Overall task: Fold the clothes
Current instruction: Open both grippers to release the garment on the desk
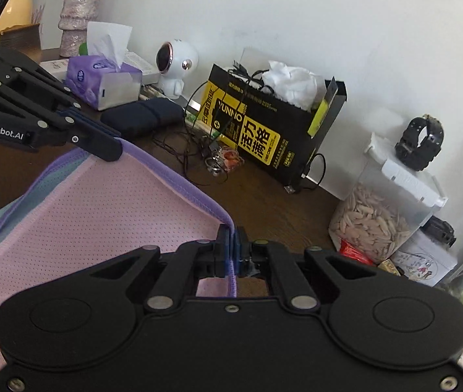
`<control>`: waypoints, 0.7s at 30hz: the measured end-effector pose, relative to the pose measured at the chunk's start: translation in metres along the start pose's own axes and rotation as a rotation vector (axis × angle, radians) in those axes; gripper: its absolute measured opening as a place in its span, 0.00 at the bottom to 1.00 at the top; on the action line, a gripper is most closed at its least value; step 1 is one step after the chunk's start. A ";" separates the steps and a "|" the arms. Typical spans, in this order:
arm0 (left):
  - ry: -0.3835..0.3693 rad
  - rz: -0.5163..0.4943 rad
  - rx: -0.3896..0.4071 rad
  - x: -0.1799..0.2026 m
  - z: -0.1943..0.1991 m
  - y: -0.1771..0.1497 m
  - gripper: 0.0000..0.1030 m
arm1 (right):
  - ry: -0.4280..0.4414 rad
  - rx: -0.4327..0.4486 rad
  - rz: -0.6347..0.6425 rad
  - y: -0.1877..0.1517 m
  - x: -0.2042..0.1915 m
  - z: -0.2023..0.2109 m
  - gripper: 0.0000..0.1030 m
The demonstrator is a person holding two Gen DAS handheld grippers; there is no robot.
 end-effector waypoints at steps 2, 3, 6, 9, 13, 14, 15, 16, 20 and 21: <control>0.076 0.049 -0.033 -0.015 -0.009 -0.004 0.13 | -0.029 -0.015 -0.010 -0.001 0.003 -0.008 0.26; 0.118 0.073 -0.051 -0.023 -0.013 -0.006 0.33 | -0.044 -0.022 -0.015 -0.001 0.005 -0.012 0.27; 0.180 0.029 -0.069 -0.024 -0.008 -0.010 0.54 | -0.083 -0.046 -0.039 -0.003 0.010 -0.023 0.30; 0.155 0.017 -0.091 -0.013 0.011 -0.017 0.58 | 0.007 -0.119 -0.168 -0.014 0.022 -0.010 0.35; 0.149 0.061 -0.086 0.000 0.024 -0.026 0.61 | 0.127 -0.202 -0.264 -0.034 0.031 0.002 0.45; 0.163 0.080 -0.091 0.001 0.024 -0.029 0.61 | 0.134 -0.216 -0.275 -0.039 0.033 0.003 0.49; 0.176 0.096 -0.097 0.002 0.023 -0.032 0.61 | 0.141 -0.230 -0.284 -0.044 0.034 0.004 0.49; 0.187 0.108 -0.102 0.003 0.022 -0.035 0.61 | 0.144 -0.248 -0.287 -0.048 0.033 0.004 0.49; 0.216 0.128 -0.127 0.006 0.017 -0.044 0.61 | 0.187 -0.276 -0.306 -0.053 0.024 0.008 0.35; 0.220 0.129 -0.130 0.006 0.016 -0.046 0.61 | 0.187 -0.277 -0.289 -0.054 0.020 0.009 0.33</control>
Point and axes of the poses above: each gripper's, at about its wrist camera, not at the fingertips, and z roughly against the way its jaws point, x to its right, y to its top, the point moved 10 cm from there along -z, roughly the way its jaws point, and after that the axes turned 15 degrees about -y, right-handed, at the moved point
